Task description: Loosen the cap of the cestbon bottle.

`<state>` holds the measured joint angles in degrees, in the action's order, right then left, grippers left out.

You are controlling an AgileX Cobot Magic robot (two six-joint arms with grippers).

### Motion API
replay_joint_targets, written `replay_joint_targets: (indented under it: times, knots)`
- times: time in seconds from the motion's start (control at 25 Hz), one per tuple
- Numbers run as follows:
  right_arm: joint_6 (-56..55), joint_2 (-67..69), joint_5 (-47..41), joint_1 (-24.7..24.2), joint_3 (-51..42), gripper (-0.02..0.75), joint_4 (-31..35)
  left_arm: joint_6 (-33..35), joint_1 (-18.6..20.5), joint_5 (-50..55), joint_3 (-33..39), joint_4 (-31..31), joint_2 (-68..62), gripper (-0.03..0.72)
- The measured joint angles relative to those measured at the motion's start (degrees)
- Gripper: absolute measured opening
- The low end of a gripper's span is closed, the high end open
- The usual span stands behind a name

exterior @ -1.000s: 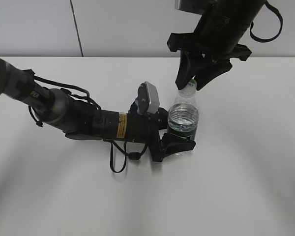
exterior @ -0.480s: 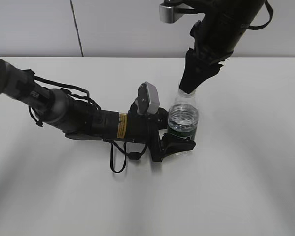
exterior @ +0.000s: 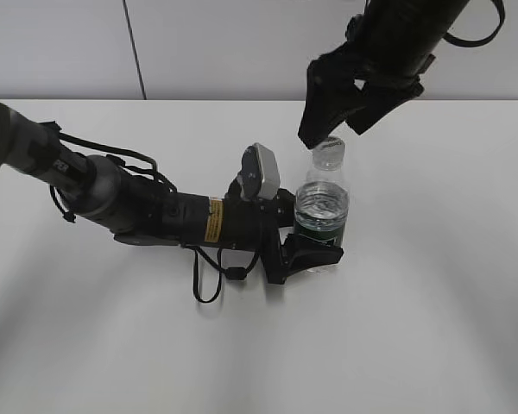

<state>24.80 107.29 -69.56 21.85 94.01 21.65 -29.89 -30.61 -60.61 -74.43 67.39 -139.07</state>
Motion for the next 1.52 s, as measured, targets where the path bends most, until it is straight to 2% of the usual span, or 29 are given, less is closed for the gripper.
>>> replay_joint_targets:
  times: [0.12, 0.2, 0.6, 0.72, 0.76, 1.04, 1.16, 1.4, 1.52]
  knots:
    - [-18.13, -0.36, 1.39, 0.0, 0.0, 0.638, 0.26, 0.0, 0.0, 0.0, 0.0, 0.0, 0.0, 0.525]
    - [-26.29, -0.1, 2.41, 0.0, 0.0, 0.617, 0.26, 0.0, 0.0, 0.0, 0.0, 0.0, 0.0, 0.525]
    - [-28.3, 3.82, 0.29, 0.1, 0.0, 0.559, 0.02, 0.0, 0.0, 0.0, 0.0, 0.0, 0.0, 0.524]
    - [-27.3, 3.82, 0.1, 0.1, 0.0, 0.423, -1.24, 0.0, 0.0, 0.0, 0.0, 0.0, 0.0, 0.524]
    - [-26.61, 3.82, 0.1, 0.1, 0.0, 0.34, -1.24, 0.0, 0.0, 0.0, 0.0, 0.0, 0.0, 0.524]
    - [-15.64, 3.7, 0.1, 0.1, 0.06, 0.314, -1.54, 0.0, -0.06, 0.08, -0.05, -0.09, 0.0, 0.524]
    - [-5.36, 3.7, 0.1, 0.1, 0.06, 0.314, -1.54, 0.0, -0.06, 0.08, -0.05, -0.09, 0.0, 0.524]
    - [22.77, 3.7, 0.04, 0.1, 0.06, 0.314, -1.43, 0.21, -0.06, 0.08, -0.05, 0.17, 0.0, 0.524]
    - [26.94, 3.7, 0.06, 0.1, 0.06, 0.314, -1.24, 0.15, -0.06, 0.08, -0.05, 0.12, 0.0, 0.524]
